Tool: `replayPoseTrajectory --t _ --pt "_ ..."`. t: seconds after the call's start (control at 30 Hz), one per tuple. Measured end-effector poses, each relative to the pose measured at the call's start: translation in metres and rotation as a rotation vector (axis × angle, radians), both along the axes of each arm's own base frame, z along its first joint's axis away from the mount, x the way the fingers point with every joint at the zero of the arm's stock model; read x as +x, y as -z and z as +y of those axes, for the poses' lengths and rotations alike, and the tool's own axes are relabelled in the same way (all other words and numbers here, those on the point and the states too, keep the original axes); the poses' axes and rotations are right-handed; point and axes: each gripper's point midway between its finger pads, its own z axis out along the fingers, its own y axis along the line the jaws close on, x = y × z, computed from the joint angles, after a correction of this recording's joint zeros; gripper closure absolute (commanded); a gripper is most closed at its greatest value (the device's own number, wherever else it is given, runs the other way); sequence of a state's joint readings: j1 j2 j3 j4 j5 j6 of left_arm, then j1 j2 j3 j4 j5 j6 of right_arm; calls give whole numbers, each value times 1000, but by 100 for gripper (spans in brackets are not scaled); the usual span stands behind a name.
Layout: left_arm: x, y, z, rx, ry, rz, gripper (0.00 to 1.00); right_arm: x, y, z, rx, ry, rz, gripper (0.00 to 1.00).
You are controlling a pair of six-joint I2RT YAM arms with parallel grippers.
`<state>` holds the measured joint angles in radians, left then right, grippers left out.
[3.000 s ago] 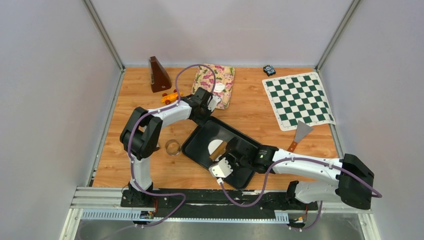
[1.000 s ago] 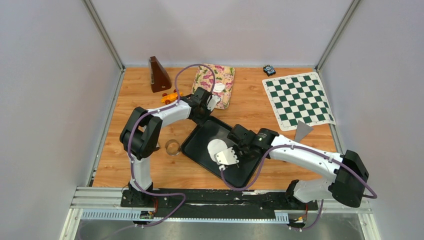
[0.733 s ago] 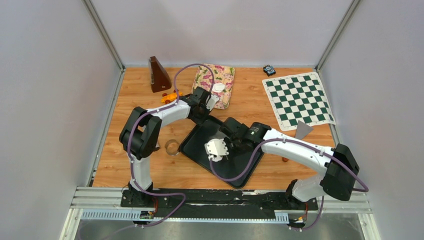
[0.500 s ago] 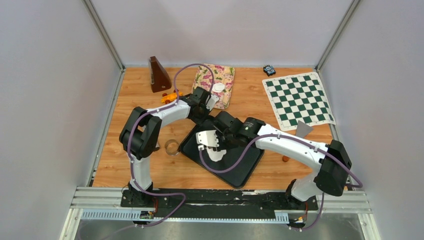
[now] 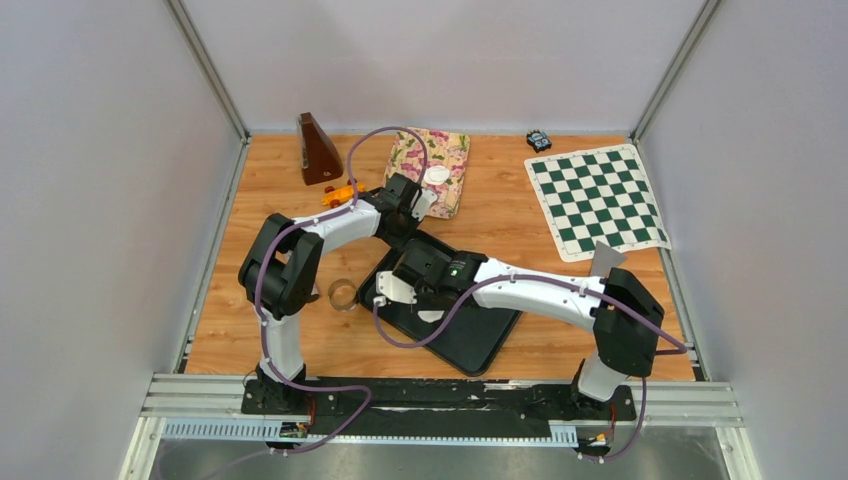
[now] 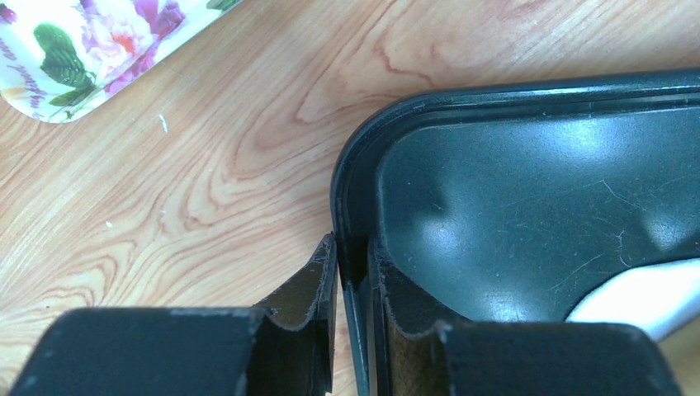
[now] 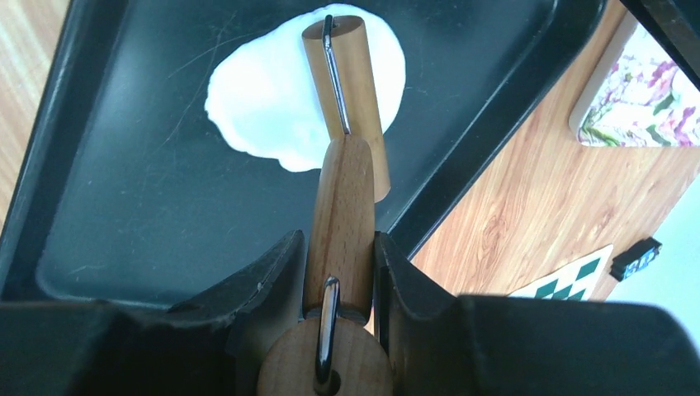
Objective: Roll out the dumpling wrappers from the dough
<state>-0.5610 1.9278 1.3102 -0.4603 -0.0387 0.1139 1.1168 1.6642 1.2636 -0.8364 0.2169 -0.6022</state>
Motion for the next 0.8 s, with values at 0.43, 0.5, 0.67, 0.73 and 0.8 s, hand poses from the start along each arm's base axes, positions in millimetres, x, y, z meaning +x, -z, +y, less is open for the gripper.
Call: replayPoseTrajectory --t 0.43,0.5,0.67,0.73,0.8 --pt "0 0 0 1 -1 0 100 24 11 11 54 82 -130 100" --pt "0 0 0 1 -1 -1 100 22 11 10 50 70 -137 100" --pt "0 0 1 3 -2 0 100 12 10 9 39 34 -120 100" --pt "0 0 1 3 -2 0 100 9 11 9 33 23 -116 100" --pt "0 0 1 4 -2 1 100 5 11 8 31 13 -114 100"
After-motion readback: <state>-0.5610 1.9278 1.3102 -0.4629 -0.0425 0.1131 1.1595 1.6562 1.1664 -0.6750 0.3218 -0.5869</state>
